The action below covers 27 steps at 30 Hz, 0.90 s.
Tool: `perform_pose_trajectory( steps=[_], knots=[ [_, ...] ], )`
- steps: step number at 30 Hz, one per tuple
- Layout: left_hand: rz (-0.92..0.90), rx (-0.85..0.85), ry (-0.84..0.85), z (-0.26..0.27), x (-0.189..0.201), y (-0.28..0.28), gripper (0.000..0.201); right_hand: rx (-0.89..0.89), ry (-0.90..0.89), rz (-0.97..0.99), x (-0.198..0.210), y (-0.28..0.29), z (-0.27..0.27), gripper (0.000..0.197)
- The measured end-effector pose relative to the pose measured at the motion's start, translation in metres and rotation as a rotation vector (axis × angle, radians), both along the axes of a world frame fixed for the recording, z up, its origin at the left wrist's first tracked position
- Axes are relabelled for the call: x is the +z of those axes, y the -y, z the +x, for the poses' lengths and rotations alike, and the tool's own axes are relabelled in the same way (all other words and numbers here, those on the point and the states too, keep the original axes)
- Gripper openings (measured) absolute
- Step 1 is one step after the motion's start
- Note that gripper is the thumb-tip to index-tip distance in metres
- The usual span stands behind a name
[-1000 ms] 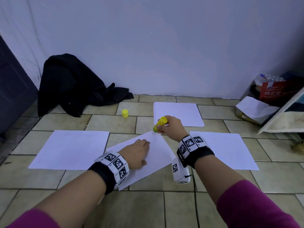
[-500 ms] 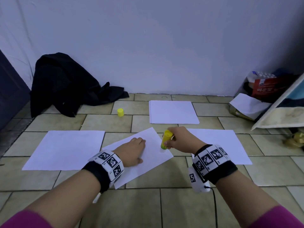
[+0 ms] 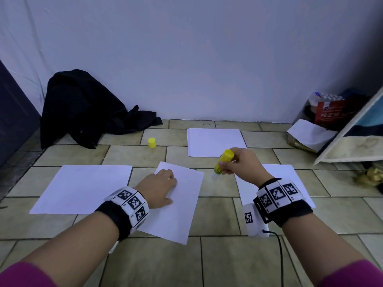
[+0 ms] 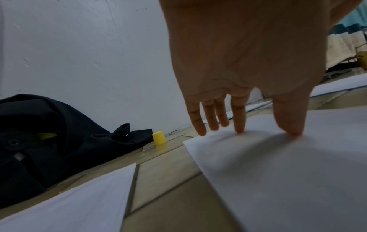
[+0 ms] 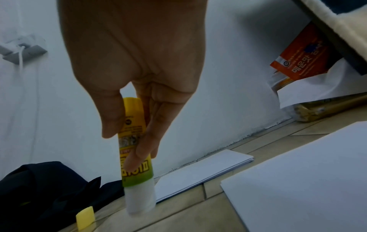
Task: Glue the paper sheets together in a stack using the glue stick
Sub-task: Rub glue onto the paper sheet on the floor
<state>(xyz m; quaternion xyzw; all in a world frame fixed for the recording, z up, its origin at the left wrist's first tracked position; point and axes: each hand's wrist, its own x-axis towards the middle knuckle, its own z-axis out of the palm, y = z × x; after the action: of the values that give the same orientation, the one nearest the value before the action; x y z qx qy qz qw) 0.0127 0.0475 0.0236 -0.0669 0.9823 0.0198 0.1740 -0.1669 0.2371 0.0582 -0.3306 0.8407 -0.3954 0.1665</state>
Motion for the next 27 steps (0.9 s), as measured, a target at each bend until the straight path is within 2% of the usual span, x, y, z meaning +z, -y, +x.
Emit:
perform_pose_trajectory(
  steps=[4, 8, 12, 18, 22, 27],
  knots=[
    [0.031, 0.035, -0.021, 0.004, -0.007, -0.004, 0.05, -0.009, 0.018, -0.013, -0.005, 0.015, 0.004, 0.019],
    [-0.001, 0.068, 0.003, 0.003, -0.007, -0.004, 0.062, -0.014, 0.018, -0.025, -0.01, 0.035, 0.01, 0.019],
    [-0.014, 0.168, -0.008, -0.004, -0.006, -0.01, 0.068, 0.004, -0.005, -0.021, -0.014, 0.059, 0.014, 0.022],
    [0.056, 0.353, -0.032, -0.01, -0.014, -0.034, 0.063, 0.069, -0.043, 0.033, -0.021, 0.094, 0.022, 0.022],
    [0.059, 0.338, -0.073, -0.003, -0.019, -0.029, 0.063, 0.128, -0.02, 0.102, -0.025, 0.11, 0.027, 0.027],
    [0.075, 0.297, -0.063, 0.001, -0.018, -0.019, 0.076, 0.226, -0.067, 0.211, -0.021, 0.107, 0.026, 0.029]
  ],
)
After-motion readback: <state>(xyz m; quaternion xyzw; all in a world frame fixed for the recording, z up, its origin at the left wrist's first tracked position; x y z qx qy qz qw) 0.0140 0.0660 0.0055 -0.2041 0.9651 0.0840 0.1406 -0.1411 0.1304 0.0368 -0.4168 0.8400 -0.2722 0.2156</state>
